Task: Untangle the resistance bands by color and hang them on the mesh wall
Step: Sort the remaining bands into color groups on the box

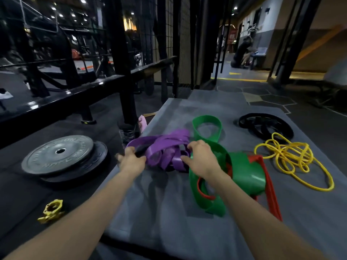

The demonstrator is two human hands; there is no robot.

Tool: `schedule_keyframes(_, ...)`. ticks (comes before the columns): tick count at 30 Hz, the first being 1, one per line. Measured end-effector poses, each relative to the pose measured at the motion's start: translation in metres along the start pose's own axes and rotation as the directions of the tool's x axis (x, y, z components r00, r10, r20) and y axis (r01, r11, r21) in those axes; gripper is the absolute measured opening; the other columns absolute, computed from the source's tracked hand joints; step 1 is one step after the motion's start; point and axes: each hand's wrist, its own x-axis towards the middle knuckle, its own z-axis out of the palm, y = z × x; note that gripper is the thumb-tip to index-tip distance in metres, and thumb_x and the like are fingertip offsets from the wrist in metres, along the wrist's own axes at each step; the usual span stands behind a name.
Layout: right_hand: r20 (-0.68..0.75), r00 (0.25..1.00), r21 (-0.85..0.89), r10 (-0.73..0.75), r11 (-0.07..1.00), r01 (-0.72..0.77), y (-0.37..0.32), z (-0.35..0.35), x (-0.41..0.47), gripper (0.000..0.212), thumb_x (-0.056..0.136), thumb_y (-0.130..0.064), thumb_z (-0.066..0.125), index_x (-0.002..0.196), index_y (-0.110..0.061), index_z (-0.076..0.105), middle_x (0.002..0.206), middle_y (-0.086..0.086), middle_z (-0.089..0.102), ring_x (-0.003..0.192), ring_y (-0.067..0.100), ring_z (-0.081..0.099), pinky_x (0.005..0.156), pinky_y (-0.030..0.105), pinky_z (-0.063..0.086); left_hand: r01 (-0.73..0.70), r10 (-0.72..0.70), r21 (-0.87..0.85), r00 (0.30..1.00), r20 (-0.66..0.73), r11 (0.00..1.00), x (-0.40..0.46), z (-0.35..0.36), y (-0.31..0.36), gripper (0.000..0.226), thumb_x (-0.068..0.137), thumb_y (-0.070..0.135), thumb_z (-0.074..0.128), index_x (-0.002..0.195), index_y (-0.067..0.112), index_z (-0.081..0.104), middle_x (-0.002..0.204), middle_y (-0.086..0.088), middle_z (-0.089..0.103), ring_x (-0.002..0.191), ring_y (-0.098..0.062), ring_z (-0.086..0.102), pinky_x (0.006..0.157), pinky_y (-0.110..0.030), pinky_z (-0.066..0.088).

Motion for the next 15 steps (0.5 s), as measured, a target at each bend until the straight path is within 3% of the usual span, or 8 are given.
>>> schedule_keyframes(1,0.038,0.999,0.018,0.038,0.999,-0.039,-0.004,0.003,0.009,0.029,0.087,-0.034,0.06,0.093,-0.006,0.057,0.099,0.016,0.055,0.097,0.028,0.05,0.082,0.034,0.04,0.0,-0.001,0.014,1.0,0.03,1.0,0.004,-0.001,-0.002,0.056,0.088,0.021,0.057,0.138,0.013,0.033,0.14,-0.024,0.025,0.128,-0.038,0.035,0.108,-0.034,0.029)
schedule_keyframes(3,0.114,0.987,0.088,0.112,0.989,-0.123,-0.009,0.011,0.024,0.041,0.087,-0.041,0.059,0.062,-0.012,0.044,0.068,0.009,0.049,0.071,0.024,0.047,0.065,0.03,0.035,0.045,-0.039,-0.06,0.994,0.097,0.997,0.015,-0.001,-0.005,0.064,0.082,0.027,0.064,0.136,0.01,0.034,0.134,-0.02,0.039,0.121,-0.035,0.045,0.104,-0.034,0.039)
schedule_keyframes(5,0.18,0.963,0.271,0.2,0.931,-0.244,-0.015,0.018,0.038,0.046,0.087,-0.042,0.059,0.054,-0.019,0.037,0.05,-0.004,0.041,0.053,0.016,0.041,0.055,0.026,0.033,0.175,-0.121,-0.304,0.974,0.191,0.936,0.024,-0.001,-0.004,0.052,0.074,0.03,0.07,0.115,0.005,0.052,0.104,-0.015,0.063,0.089,-0.028,0.061,0.075,-0.025,0.056)
schedule_keyframes(7,0.227,0.927,0.495,0.298,0.785,-0.373,-0.02,0.025,0.053,0.036,0.084,-0.041,0.063,0.058,-0.021,0.048,0.046,-0.012,0.043,0.05,0.007,0.037,0.046,0.017,0.033,0.27,-0.161,-0.477,0.953,0.258,0.836,0.027,0.002,0.001,0.01,0.082,0.014,0.064,0.087,0.007,0.06,0.069,-0.007,0.064,0.058,-0.017,0.058,0.037,-0.011,0.043)
schedule_keyframes(8,0.236,0.914,0.574,0.331,0.711,-0.406,-0.023,0.028,0.06,0.03,0.081,-0.042,0.067,0.068,-0.015,0.059,0.054,-0.009,0.052,0.054,0.009,0.043,0.046,0.016,0.037,0.3,-0.174,-0.521,0.945,0.278,0.799,0.032,0.005,0.002,0.006,0.085,0.006,0.061,0.08,0.009,0.059,0.057,-0.003,0.062,0.048,-0.014,0.056,0.032,-0.01,0.037)
schedule_keyframes(10,0.243,0.892,0.63,0.381,0.637,-0.444,-0.025,0.04,0.08,0.051,0.073,-0.045,0.074,0.103,-0.004,0.066,0.093,0.006,0.067,0.083,0.025,0.062,0.074,0.028,0.052,0.325,-0.151,-0.588,0.933,0.326,0.741,0.039,0.014,0.01,0.019,0.084,0.001,0.056,0.07,0.013,0.057,0.042,0.004,0.057,0.034,-0.007,0.049,0.032,-0.011,0.033)
schedule_keyframes(12,0.249,0.874,0.622,0.417,0.623,-0.475,-0.027,0.048,0.092,0.073,0.068,-0.048,0.075,0.121,-0.001,0.057,0.122,0.011,0.061,0.112,0.03,0.058,0.097,0.036,0.046,0.347,-0.149,-0.587,0.921,0.359,0.732,0.045,0.024,0.019,0.023,0.084,0.003,0.05,0.066,0.017,0.054,0.043,0.005,0.053,0.037,-0.007,0.045,0.034,-0.013,0.03)
schedule_keyframes(15,0.26,0.855,0.664,0.449,0.56,-0.496,-0.026,0.052,0.107,0.076,0.072,-0.04,0.076,0.128,0.004,0.048,0.13,0.016,0.055,0.118,0.031,0.054,0.102,0.039,0.044,0.355,-0.147,-0.629,0.922,0.358,0.691,0.052,0.038,0.029,0.029,0.091,0.009,0.042,0.066,0.016,0.055,0.052,0.003,0.058,0.053,-0.013,0.049,0.045,-0.019,0.037)
